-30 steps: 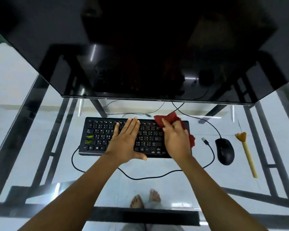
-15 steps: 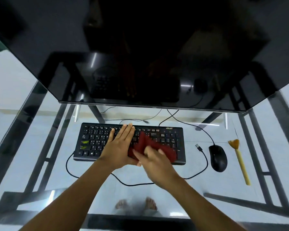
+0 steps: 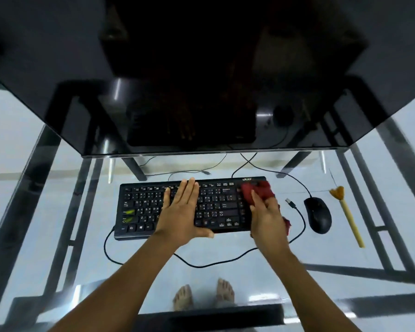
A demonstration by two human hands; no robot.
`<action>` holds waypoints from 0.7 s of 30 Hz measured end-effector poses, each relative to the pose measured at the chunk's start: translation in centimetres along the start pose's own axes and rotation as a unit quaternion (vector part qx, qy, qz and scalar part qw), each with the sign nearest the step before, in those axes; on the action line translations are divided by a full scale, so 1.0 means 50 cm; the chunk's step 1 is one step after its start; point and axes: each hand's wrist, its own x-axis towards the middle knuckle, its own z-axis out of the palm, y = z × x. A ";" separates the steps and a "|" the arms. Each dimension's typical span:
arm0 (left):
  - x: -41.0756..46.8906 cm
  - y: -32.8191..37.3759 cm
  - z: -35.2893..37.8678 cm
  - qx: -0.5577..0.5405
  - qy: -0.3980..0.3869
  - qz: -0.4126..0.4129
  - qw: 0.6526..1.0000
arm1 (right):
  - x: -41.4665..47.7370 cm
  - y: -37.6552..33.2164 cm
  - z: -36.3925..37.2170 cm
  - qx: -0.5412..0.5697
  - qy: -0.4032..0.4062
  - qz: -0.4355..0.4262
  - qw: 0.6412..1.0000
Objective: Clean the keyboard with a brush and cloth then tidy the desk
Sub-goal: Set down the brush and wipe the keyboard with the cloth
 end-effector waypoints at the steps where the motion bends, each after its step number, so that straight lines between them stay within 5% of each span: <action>1: 0.000 0.000 0.000 0.000 0.003 -0.001 1.000 | -0.002 -0.021 0.010 -0.010 -0.009 -0.013 1.000; 4: -0.001 -0.002 0.000 -0.004 -0.001 -0.002 1.000 | -0.028 -0.070 0.025 -0.063 -0.087 -0.211 0.972; 6: -0.002 -0.002 -0.003 -0.003 -0.003 0.001 1.000 | 0.020 -0.057 0.011 -0.038 -0.062 -0.160 0.984; 9: -0.003 0.000 -0.005 -0.001 -0.002 0.004 1.000 | 0.081 -0.036 0.008 -0.048 0.042 0.055 0.996; 10: -0.004 -0.001 -0.003 -0.002 0.003 0.003 1.000 | 0.083 -0.048 0.021 -0.082 0.056 0.043 0.994; 15: -0.002 -0.006 -0.002 -0.028 0.009 0.013 0.999 | 0.046 -0.116 0.064 -0.099 -0.096 -0.220 0.966; 21: -0.030 -0.112 -0.049 -0.014 -0.025 0.006 1.000 | 0.082 -0.072 0.035 -0.070 0.024 0.048 0.996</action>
